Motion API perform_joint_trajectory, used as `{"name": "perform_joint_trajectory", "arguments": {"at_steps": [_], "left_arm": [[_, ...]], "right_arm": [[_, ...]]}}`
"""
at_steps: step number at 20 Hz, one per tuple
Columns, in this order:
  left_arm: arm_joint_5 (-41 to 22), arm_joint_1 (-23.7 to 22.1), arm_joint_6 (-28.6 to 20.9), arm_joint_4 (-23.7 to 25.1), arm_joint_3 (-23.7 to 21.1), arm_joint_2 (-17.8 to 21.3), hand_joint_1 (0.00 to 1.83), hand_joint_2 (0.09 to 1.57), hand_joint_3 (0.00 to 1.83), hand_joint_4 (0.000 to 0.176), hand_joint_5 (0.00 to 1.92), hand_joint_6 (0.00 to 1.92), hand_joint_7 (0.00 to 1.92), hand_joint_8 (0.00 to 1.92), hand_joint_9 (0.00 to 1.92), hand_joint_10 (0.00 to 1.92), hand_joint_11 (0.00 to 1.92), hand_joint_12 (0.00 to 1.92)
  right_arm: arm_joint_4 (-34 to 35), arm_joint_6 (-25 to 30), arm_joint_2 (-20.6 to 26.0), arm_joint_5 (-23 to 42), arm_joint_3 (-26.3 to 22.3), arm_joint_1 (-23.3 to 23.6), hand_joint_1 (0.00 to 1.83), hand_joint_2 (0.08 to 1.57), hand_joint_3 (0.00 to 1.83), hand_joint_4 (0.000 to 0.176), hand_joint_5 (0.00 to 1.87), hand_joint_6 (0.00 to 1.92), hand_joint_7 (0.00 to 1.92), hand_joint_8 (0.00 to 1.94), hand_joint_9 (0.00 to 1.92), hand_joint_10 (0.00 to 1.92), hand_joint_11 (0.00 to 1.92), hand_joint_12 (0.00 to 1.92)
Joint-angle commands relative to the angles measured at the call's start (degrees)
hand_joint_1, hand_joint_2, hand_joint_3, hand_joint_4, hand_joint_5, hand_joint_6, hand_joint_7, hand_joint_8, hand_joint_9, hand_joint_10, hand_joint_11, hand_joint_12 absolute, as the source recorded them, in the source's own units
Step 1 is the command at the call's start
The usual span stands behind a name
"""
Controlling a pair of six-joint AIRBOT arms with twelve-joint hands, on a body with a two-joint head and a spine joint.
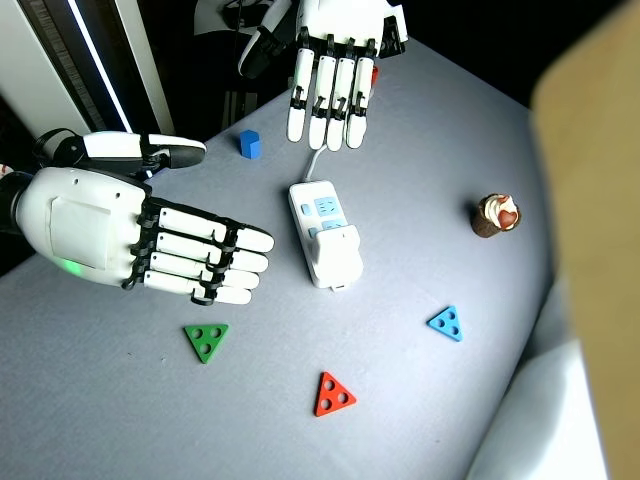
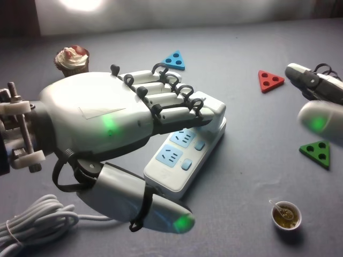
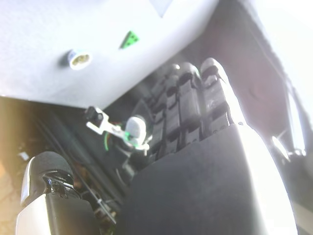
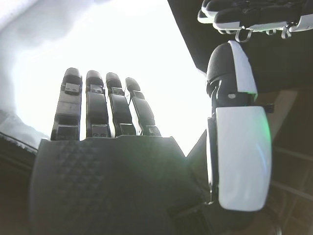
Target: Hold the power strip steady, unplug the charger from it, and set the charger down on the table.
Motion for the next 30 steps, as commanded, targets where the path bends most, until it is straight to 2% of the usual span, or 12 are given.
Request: {"name": "perform_joint_trajectory", "arguments": {"at_steps": [1, 4, 8, 14, 17, 21, 23, 27, 30], "left_arm": [[-4.1, -0.8, -0.1, -0.8, -0.1, -0.3, 0.0, 0.88, 0.01, 0.0, 0.11, 0.01, 0.11, 0.01, 0.08, 0.01, 0.01, 0.06], [-0.6, -0.8, -0.4, -1.1, -0.2, -1.0, 0.0, 0.88, 0.01, 0.0, 0.13, 0.01, 0.14, 0.02, 0.1, 0.01, 0.03, 0.07], [4.2, -0.6, -0.4, -1.1, 0.2, -3.0, 0.0, 0.88, 0.0, 0.0, 0.09, 0.0, 0.07, 0.0, 0.04, 0.0, 0.0, 0.03], [4.7, 3.1, -0.6, -3.1, 4.2, -9.5, 0.0, 0.88, 0.0, 0.0, 0.07, 0.0, 0.06, 0.0, 0.03, 0.0, 0.0, 0.0], [3.9, 4.8, -0.6, -3.8, 6.3, -12.4, 0.0, 0.89, 0.01, 0.0, 0.08, 0.0, 0.06, 0.0, 0.04, 0.0, 0.0, 0.0], [4.1, 5.8, 0.2, -3.8, 8.2, -14.4, 0.0, 0.9, 0.0, 0.0, 0.09, 0.01, 0.07, 0.0, 0.04, 0.0, 0.0, 0.0], [4.0, 6.5, 0.2, -3.8, 8.9, -14.9, 0.0, 0.91, 0.01, 0.0, 0.1, 0.01, 0.08, 0.01, 0.05, 0.0, 0.01, 0.0], [3.4, 7.8, 0.3, -3.8, 11.1, -16.7, 0.0, 0.92, 0.01, 0.0, 0.09, 0.0, 0.07, 0.0, 0.04, 0.0, 0.01, 0.01], [2.8, 8.3, 0.3, -3.8, 13.3, -18.2, 0.0, 0.92, 0.01, 0.0, 0.11, 0.01, 0.09, 0.01, 0.07, 0.01, 0.03, 0.01]], "right_arm": [[-0.8, 0.2, 0.2, 6.4, 0.3, 0.0, 0.01, 0.89, 0.01, 0.0, 0.03, 0.0, 0.02, 0.0, 0.02, 0.0, 0.0, 0.06], [-0.1, 0.2, 0.2, 4.8, 0.4, 0.3, 0.0, 0.89, 0.0, 0.0, 0.03, 0.0, 0.02, 0.0, 0.02, 0.0, 0.0, 0.04], [2.5, -0.4, -1.3, 0.9, 1.7, 2.6, 0.0, 0.89, 0.0, 0.0, 0.05, 0.01, 0.05, 0.01, 0.05, 0.01, 0.04, 0.05], [4.1, -2.1, -5.7, -1.9, 4.9, 6.0, 0.04, 0.91, 0.01, 0.0, 0.06, 0.01, 0.06, 0.01, 0.06, 0.01, 0.05, 0.05], [5.1, -2.8, -7.8, -2.5, 6.4, 7.8, 0.27, 0.98, 0.01, 0.0, 0.09, 0.01, 0.12, 0.01, 0.14, 0.02, 0.11, 0.07], [9.1, -5.0, -10.5, -4.7, 8.4, 11.0, 0.77, 1.01, 0.0, 0.0, 0.06, 0.0, 0.1, 0.0, 0.13, 0.0, 0.12, 0.08], [9.7, -5.5, -11.5, -5.7, 9.4, 11.8, 0.93, 1.02, 0.01, 0.0, 0.03, 0.01, 0.08, 0.0, 0.11, 0.0, 0.1, 0.08], [14.4, -8.1, -12.9, -9.5, 9.9, 14.4, 1.17, 1.03, 0.0, 0.0, 0.1, 0.01, 0.12, 0.0, 0.14, 0.0, 0.11, 0.11], [16.3, -9.6, -13.6, -11.0, 10.0, 16.1, 1.17, 1.06, 0.01, 0.0, 0.11, 0.0, 0.12, 0.0, 0.13, 0.0, 0.11, 0.12]]}}
